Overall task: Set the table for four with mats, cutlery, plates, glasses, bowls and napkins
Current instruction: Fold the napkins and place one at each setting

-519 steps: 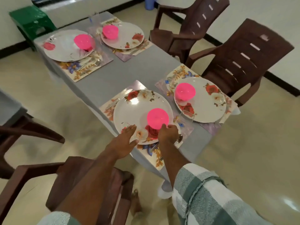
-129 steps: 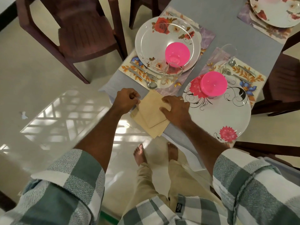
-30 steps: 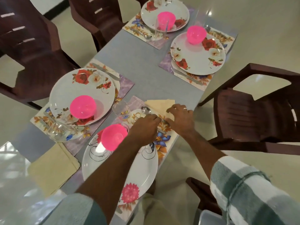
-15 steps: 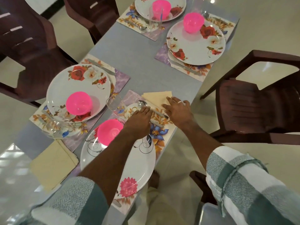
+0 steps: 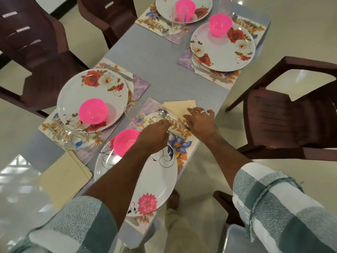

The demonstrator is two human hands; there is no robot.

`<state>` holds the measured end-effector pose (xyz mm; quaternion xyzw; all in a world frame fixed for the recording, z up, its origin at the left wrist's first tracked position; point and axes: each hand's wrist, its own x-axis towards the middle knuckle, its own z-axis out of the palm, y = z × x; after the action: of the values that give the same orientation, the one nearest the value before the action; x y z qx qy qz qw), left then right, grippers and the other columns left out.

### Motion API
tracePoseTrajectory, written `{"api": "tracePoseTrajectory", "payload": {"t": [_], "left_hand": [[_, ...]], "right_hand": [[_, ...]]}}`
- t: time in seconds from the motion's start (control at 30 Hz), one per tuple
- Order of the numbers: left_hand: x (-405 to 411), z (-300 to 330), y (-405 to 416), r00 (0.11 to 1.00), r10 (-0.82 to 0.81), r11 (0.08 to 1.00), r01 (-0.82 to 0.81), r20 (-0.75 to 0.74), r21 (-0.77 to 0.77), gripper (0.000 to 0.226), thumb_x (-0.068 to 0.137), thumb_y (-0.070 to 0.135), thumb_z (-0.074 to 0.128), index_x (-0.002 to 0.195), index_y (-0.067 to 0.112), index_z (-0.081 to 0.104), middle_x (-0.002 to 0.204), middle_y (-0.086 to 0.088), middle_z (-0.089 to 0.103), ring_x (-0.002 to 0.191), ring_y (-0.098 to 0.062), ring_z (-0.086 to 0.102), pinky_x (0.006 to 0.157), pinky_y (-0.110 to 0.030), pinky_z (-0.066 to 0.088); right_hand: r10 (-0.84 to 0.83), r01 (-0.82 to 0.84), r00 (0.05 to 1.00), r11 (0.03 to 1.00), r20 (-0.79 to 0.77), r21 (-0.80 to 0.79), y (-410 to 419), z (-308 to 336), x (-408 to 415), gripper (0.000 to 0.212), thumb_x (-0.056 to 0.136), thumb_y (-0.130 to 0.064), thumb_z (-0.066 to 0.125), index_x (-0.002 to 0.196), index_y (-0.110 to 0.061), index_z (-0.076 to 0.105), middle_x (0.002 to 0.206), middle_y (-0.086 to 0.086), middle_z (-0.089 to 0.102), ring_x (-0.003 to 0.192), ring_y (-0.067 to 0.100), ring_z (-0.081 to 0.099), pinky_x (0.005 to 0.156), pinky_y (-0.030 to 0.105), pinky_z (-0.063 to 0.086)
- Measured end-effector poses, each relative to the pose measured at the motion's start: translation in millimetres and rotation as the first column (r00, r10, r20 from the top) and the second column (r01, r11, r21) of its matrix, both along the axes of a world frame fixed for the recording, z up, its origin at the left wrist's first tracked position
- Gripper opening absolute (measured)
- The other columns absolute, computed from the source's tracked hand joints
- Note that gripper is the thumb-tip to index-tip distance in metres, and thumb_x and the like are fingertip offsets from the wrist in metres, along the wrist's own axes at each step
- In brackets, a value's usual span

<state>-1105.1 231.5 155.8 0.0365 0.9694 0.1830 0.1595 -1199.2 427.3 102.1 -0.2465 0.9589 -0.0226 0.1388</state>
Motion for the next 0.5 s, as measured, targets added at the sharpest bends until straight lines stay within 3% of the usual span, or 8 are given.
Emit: {"api": "tracePoseTrajectory", "payload": {"t": [0.17, 0.33, 0.5], "left_hand": [[16.0, 3.6, -6.9, 0.995, 0.029, 1.0, -0.028, -0.096, 0.01, 0.027, 0.098, 0.021, 0.052, 0.123, 0.012, 0.06, 0.118, -0.008, 0.067, 0.101, -0.031, 0.063, 0.079, -0.039, 0.052], [41.8, 12.3, -17.2, 0.989, 0.036, 0.999, -0.03, -0.142, 0.045, 0.033, 0.098, 0.022, 0.056, 0.129, 0.012, 0.06, 0.137, -0.007, 0.062, 0.108, -0.033, 0.066, 0.085, -0.04, 0.054], [88.8, 21.8, -38.2, 0.986, 0.065, 0.996, -0.056, -0.153, 0.062, 0.041, 0.094, 0.019, 0.06, 0.135, 0.011, 0.061, 0.142, -0.01, 0.06, 0.122, -0.031, 0.063, 0.097, -0.043, 0.053]], "right_hand": [[-0.011, 0.009, 0.999, 0.998, -0.031, -0.067, -8.7, 13.1, 12.0, 0.036, 0.104, -0.035, 0.045, 0.138, -0.032, 0.058, 0.154, -0.007, 0.046, 0.142, 0.02, 0.037, 0.112, 0.053, 0.02], [-0.015, -0.012, 0.992, 0.976, -0.124, -0.215, -18.9, 16.2, 42.2, 0.032, 0.099, -0.025, 0.054, 0.128, -0.027, 0.067, 0.145, -0.002, 0.057, 0.138, 0.021, 0.047, 0.11, 0.052, 0.026], [0.02, -0.087, 0.979, 0.942, -0.204, -0.326, -43.4, 17.0, 95.7, 0.031, 0.089, -0.022, 0.058, 0.117, -0.026, 0.071, 0.13, -0.003, 0.067, 0.125, 0.02, 0.059, 0.1, 0.05, 0.04]]}}
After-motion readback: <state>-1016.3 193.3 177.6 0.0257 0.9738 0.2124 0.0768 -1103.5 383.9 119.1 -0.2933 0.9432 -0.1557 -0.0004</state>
